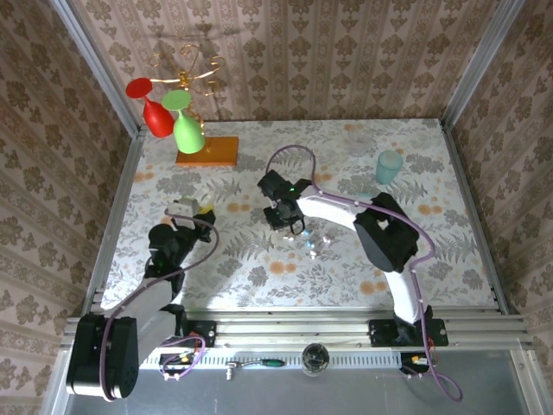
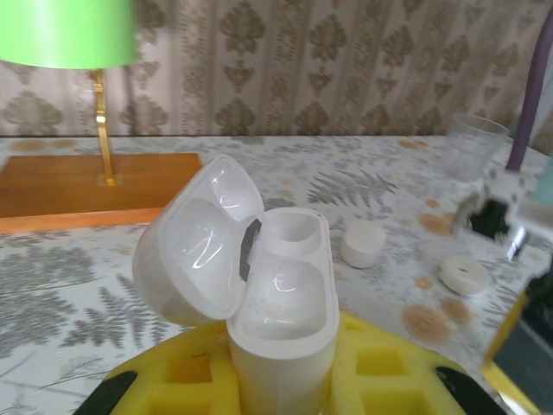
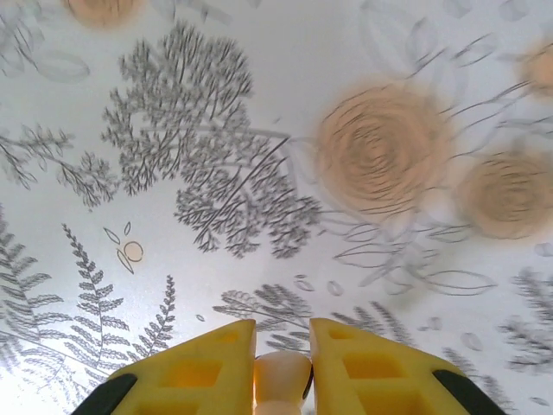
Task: Insert the wireless bluetooth earbuds into the charging case
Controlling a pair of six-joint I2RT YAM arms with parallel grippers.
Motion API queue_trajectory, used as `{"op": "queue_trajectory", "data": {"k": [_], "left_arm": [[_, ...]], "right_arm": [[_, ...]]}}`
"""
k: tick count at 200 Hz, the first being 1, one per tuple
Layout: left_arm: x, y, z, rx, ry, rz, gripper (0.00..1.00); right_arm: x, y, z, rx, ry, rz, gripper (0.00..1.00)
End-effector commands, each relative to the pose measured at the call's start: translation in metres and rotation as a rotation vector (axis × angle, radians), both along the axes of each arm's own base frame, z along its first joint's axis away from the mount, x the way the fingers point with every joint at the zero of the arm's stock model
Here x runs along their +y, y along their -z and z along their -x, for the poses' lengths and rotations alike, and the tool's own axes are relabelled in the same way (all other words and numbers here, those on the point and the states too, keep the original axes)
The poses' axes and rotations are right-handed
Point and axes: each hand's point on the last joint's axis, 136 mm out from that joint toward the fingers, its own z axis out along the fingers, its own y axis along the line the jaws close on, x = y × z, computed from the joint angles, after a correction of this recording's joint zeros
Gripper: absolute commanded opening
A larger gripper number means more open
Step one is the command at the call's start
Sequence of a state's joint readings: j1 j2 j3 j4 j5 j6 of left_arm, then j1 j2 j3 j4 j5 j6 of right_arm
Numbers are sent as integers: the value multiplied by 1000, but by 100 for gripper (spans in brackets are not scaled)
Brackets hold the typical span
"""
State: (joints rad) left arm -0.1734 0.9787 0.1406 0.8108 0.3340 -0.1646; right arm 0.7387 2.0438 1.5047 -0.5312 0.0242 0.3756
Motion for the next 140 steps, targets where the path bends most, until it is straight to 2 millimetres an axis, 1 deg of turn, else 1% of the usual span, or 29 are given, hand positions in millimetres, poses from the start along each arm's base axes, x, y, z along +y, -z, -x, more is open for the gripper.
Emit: {"op": "queue_trajectory", "data": {"k": [1,15,24,38,56,79,95,97,102,115,140], "left_arm": [[-24,-25,0,-71,96,-11,0],[-38,-23,4,-59,143,-18,0],[-48,-23,6,-51,173,-24,0],[-62,-20,10,-32,220,-28,0],[-75,-17,12,-12,254,-25,0],[-91,-15,15,13,299,-7,0],[-104,-14,18,21,357,-7,0],[-111,-14,23,24,384,-7,0],[-116,-13,26,29,407,-6,0],[-123,-11,28,47,431,-6,0],[-129,-5,26,86,446,-1,0]], "right_arm": [[5,-47,-30,-172,48,-186,24],[-5,-54,-35,-224,61,-221,23],[-8,-63,-39,-263,62,-248,24],[-15,-69,-42,-302,73,-278,23],[-23,-76,-46,-335,86,-308,24],[-29,-84,-47,-385,99,-352,23],[-29,-97,-45,-400,100,-410,23],[-29,-98,-45,-403,99,-417,23],[-29,-102,-44,-413,96,-432,23],[-29,-115,-42,-440,90,-469,23],[-29,-129,-37,-471,68,-502,23]]}}
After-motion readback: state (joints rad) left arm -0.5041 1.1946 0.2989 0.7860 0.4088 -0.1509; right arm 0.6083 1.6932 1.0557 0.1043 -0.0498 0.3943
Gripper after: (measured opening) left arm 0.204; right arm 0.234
